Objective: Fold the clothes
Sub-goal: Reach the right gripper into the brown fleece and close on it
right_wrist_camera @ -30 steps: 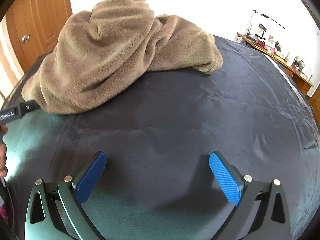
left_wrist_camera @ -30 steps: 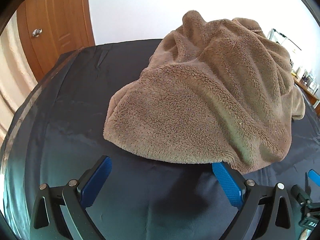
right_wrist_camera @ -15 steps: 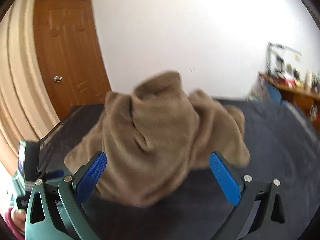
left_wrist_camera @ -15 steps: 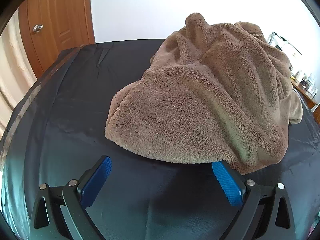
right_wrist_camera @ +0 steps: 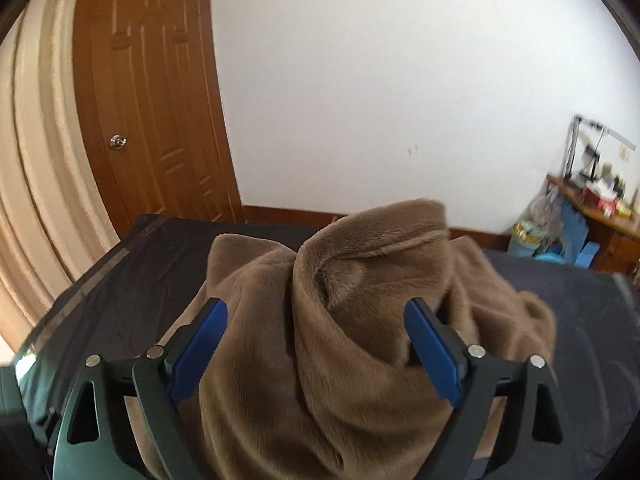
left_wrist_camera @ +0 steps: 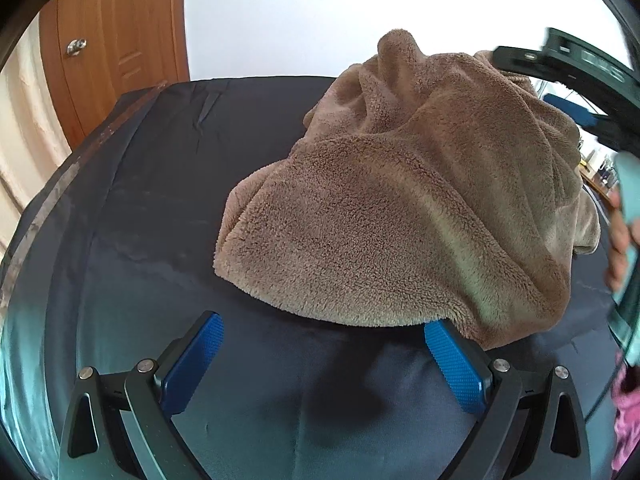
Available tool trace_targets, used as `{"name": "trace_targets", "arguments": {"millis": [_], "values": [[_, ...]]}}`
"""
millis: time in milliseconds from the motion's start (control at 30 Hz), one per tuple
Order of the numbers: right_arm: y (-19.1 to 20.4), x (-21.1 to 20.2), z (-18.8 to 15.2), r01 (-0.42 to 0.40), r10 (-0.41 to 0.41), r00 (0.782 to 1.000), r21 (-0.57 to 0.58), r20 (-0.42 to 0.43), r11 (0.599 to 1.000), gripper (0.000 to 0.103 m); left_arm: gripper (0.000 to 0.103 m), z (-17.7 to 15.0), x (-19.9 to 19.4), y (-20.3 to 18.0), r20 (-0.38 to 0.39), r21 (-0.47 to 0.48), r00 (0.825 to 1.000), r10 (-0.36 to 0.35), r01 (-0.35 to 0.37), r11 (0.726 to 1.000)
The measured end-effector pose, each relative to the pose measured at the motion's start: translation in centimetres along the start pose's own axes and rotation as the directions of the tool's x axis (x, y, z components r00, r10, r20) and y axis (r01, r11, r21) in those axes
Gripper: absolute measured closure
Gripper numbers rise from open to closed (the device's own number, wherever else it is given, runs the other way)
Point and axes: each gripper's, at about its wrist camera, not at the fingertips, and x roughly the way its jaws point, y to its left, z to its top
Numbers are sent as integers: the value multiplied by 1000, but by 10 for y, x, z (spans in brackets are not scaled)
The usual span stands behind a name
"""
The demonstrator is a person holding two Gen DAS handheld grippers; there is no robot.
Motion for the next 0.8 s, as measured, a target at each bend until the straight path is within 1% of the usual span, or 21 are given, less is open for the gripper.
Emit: {"name": "trace_targets", "arguments": {"millis": [67, 133, 200, 233, 267, 300, 367, 433, 500, 567, 600, 633, 667, 800], "values": [[-1, 12, 3, -2, 3, 1000, 14, -19, 1000, 19, 1, -1, 1, -1, -13, 6, 1000, 9, -9, 1000], [-3, 22, 4, 3, -2, 999, 20, -36, 1000, 23, 1, -3, 3, -2, -26, 12, 999, 20, -19, 1000], [-6, 31, 3, 0, 2, 998, 32, -62, 999, 31, 1, -5, 2, -5, -27, 10, 999, 18, -18, 1000], [-8, 35, 2, -4, 7, 997, 38, -76, 999, 39, 1, -6, 2, -6, -26, 8, 1000, 17, -17, 1000], [-10, 40, 1, -12, 16, 996, 45, -88, 999, 50, 1, -7, 2, -7, -25, 6, 1000, 16, -15, 1000], [-12, 42, 0, -22, 28, 995, 52, -99, 998, 56, 1, -8, 1, -9, -30, -5, 1000, 7, -7, 1000], [-16, 44, -4, -52, 59, 992, 68, -107, 996, 77, 1, -3, 5, -6, -36, -21, 999, -1, 0, 1000], [-19, 37, -7, -83, 90, 992, 81, -93, 993, 85, 1, -6, 5, -9, -38, -20, 999, 3, -4, 1000], [-21, 26, -10, -112, 119, 990, 93, -74, 989, 87, 1, -10, 4, -12, -38, -17, 999, 9, -9, 1000], [-21, 12, -12, -132, 136, 989, 86, -49, 988, 89, 1, -14, 4, -14, -21, -3, 1000, 21, -21, 1000], [-19, 5, -13, -134, 137, 990, 76, -41, 988, 89, 1, -15, 5, -15, -6, 5, 1000, 27, -27, 1000], [-17, -1, -15, -134, 137, 990, 65, -33, 989, 89, 1, -18, 4, -17, -3, 5, 1000, 30, -30, 1000], [-16, -7, -18, -133, 134, 991, 51, -27, 990, 90, 1, -13, 7, -14, -10, 1, 999, 33, -33, 999], [-8, -21, -22, -148, 148, 989, 30, -13, 989, 90, 1, -22, 0, -21, 1, -12, 999, 51, -51, 999]]}}
